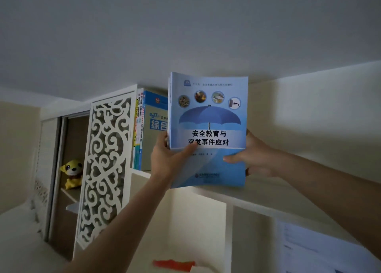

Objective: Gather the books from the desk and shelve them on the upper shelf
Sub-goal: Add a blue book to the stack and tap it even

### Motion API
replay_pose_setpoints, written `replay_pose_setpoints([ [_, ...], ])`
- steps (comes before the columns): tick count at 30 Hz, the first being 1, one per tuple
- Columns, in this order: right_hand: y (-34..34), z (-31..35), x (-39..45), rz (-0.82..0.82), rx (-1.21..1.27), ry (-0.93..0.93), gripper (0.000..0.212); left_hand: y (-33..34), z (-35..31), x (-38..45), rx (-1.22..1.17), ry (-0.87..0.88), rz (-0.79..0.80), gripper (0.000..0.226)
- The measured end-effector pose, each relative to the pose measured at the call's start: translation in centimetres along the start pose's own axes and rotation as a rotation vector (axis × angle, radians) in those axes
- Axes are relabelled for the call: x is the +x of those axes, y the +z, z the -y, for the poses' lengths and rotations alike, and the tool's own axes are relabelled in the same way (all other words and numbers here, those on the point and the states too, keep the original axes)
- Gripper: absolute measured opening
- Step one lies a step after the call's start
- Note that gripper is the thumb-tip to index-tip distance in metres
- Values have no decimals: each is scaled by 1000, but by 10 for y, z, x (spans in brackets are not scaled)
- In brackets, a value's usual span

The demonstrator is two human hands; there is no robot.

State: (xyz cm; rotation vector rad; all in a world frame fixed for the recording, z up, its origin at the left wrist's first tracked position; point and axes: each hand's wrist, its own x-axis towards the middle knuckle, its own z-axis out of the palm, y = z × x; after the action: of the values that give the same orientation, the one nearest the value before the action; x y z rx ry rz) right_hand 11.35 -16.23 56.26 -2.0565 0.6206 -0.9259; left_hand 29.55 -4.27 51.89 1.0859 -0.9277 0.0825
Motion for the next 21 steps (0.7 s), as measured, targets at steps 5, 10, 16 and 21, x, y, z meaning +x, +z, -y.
replay_pose_setpoints([
  [5,21,-16,59,48,-23,75,69,3,42,40,44,8,-40,57],
  [10,49,-19,111,139,-21,104,56,-4,80,78,115,27,-130,60],
  [16,67,-36,165,236,17,103,66,-3,101,99,218,2,-264,84],
  [21,78,-28,166,6,-260,-15,81,-22,127,98,139,166,-71,77],
])
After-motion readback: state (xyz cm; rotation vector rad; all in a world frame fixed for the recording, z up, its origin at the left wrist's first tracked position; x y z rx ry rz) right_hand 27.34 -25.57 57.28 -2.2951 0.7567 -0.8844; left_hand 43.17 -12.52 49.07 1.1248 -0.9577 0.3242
